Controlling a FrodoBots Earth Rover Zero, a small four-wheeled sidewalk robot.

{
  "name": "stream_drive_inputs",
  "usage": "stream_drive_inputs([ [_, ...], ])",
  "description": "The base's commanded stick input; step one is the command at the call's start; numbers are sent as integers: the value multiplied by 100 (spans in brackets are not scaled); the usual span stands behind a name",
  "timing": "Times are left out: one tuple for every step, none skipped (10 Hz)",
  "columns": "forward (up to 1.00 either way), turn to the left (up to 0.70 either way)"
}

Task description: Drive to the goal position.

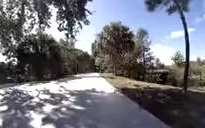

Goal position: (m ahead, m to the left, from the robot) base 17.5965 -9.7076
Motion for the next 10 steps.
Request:
stream_drive_inputs([
  [85,0],
  [85,0],
  [85,0],
  [85,4],
  [85,17],
  [85,32],
  [85,31],
  [85,28],
  [85,0],
  [85,0],
])
